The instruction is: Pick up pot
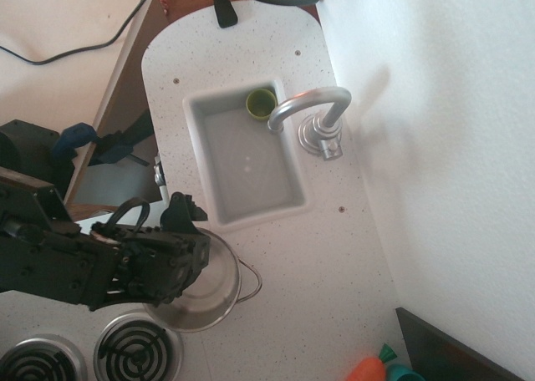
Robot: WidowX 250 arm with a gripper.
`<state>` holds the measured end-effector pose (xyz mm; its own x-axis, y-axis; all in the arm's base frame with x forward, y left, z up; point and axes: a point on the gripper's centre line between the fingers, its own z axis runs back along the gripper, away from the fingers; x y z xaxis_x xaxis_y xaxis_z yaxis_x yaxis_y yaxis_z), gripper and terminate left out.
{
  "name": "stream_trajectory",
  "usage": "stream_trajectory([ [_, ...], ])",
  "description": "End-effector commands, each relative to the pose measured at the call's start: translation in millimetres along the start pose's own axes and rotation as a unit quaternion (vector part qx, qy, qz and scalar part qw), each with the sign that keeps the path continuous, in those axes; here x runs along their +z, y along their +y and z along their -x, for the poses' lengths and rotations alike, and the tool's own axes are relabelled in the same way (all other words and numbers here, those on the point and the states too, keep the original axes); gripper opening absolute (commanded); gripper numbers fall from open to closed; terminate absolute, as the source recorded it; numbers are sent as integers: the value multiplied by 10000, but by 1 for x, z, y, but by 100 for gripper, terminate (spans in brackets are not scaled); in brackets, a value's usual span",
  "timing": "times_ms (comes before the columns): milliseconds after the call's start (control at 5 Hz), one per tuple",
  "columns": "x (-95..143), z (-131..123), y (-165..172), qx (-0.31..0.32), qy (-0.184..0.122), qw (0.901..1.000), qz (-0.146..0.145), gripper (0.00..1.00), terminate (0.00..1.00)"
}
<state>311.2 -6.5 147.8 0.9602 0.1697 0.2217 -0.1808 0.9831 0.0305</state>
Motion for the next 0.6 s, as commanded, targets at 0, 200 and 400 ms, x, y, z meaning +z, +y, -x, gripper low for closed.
stream_trajectory([
  [0,0,0,0,0,0,10000,0,100,0],
  [200,-21,5,-1,108,349,9993,-67,100,0],
  [400,-40,7,-3,101,622,9980,15,100,0],
])
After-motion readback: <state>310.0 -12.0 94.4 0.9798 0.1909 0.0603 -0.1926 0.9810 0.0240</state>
